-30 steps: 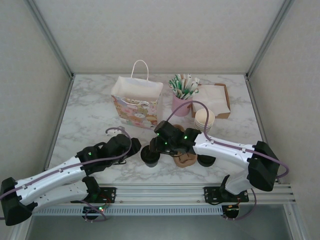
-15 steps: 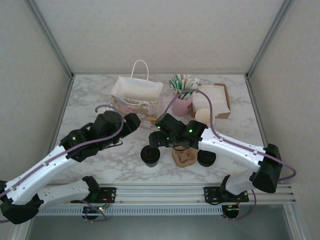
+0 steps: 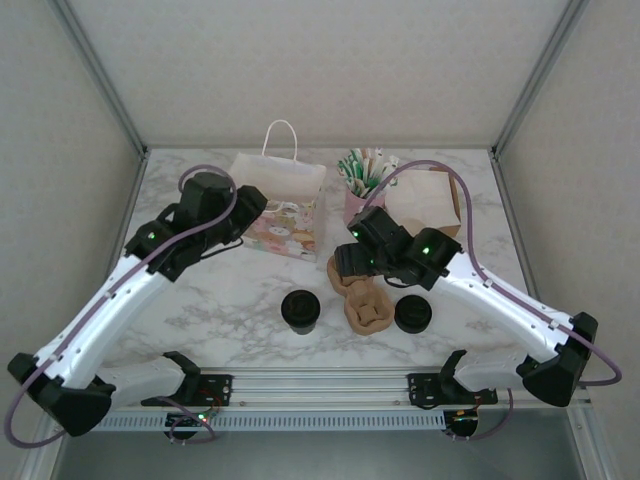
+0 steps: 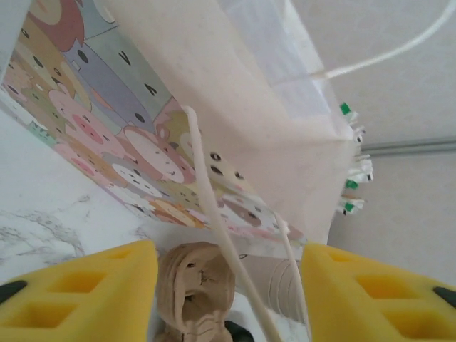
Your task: Pack the takeout coffee
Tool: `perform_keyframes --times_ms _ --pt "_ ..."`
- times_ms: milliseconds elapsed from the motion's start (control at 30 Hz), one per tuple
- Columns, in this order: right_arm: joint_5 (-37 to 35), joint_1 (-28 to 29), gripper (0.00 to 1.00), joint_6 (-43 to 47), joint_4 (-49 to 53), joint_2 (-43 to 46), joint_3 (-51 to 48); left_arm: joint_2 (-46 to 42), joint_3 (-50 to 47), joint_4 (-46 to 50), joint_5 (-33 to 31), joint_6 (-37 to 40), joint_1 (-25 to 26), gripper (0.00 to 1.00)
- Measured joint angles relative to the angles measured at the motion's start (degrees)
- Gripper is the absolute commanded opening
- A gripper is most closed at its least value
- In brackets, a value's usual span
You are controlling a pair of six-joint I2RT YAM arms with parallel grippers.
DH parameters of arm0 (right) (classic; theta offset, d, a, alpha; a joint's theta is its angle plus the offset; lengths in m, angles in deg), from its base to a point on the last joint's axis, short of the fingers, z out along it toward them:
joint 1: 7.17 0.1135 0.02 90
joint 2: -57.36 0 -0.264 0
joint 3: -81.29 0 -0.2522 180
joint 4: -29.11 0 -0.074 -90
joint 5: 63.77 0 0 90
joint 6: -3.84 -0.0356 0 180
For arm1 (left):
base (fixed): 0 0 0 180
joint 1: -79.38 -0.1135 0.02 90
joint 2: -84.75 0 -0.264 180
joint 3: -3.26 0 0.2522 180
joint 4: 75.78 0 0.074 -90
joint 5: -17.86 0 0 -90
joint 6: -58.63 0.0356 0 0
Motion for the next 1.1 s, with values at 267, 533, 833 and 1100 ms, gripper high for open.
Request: perform_keyframes --times_ms 267,533,833,1100 --pt "0.0 -1.0 0.8 0.9 1.7 2.7 -1.4 4.9 3.5 2.4 8.1 7.0 -8.9 0.02" --pt "1.3 -1.1 0.73 2.3 3.1 3.2 -3.4 10.9 7.5 5.0 22.0 20.4 -17.9 0.0" --pt "3.5 -1.1 0.67 5.4 3.3 0.2 -3.6 13.5 7.5 8.3 35.8 32.3 -27.3 0.0" --pt "5.1 -1.4 0.67 6.8 2.9 -4.7 -3.6 12.5 8.6 10.5 37.2 35.7 -33.2 0.21"
